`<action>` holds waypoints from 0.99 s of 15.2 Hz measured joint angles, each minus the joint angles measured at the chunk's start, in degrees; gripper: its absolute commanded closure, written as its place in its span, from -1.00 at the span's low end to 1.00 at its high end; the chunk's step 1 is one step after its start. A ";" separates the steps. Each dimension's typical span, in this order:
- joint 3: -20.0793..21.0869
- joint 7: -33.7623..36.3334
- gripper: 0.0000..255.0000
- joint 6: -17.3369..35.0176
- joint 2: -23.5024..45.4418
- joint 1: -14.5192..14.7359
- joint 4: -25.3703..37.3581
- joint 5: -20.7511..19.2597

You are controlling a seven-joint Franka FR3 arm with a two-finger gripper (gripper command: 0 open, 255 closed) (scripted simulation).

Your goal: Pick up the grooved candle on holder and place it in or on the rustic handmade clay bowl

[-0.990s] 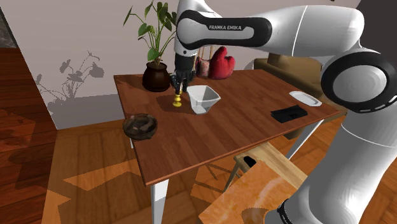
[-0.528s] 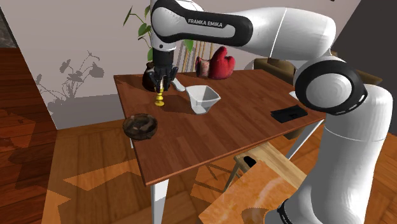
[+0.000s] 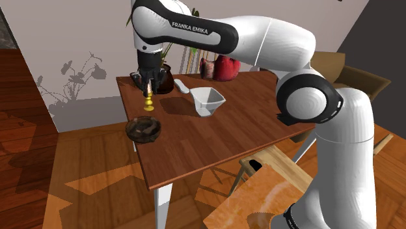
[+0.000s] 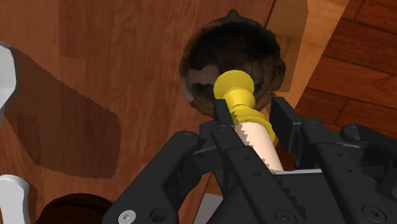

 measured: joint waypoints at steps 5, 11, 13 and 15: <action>0.02 0.20 1.00 4.43 -0.98 -0.42 -5.43 0.12; -0.03 0.34 1.00 9.43 -1.41 -0.83 -10.87 0.15; -0.04 0.45 1.00 11.05 -1.46 -0.90 -12.55 0.12; -0.04 0.52 1.00 12.21 -1.46 -0.94 -13.71 0.10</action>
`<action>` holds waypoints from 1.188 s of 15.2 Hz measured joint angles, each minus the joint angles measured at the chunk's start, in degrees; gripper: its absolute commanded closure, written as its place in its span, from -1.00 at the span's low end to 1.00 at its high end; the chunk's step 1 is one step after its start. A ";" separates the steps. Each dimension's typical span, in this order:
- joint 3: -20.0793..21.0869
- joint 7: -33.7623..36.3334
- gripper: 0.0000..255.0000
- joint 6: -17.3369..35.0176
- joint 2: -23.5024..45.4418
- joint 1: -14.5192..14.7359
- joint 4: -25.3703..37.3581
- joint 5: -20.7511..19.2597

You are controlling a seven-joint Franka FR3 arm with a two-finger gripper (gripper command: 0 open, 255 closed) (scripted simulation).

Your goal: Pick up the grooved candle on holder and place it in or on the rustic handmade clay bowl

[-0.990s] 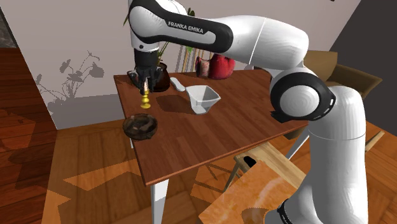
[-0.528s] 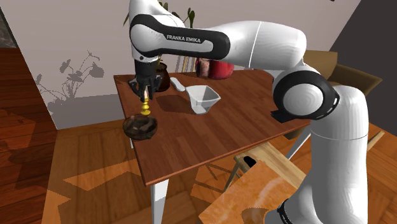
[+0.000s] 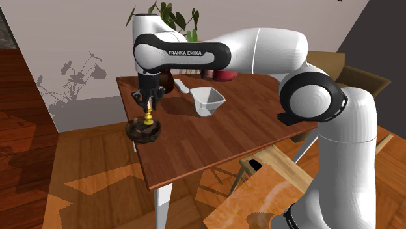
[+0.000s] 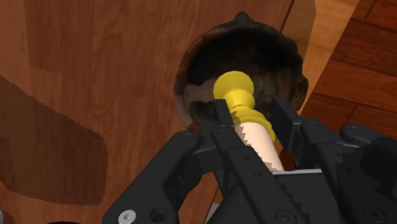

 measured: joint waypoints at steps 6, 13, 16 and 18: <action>0.00 -0.02 1.00 0.57 -0.28 -0.10 -0.82 0.03; 0.00 -0.02 -1.00 0.57 -0.28 -0.10 -0.82 0.03; 0.03 -0.24 -1.00 -3.61 0.03 0.15 3.76 0.07; 0.06 -0.30 -1.00 -6.02 0.02 0.33 6.19 0.07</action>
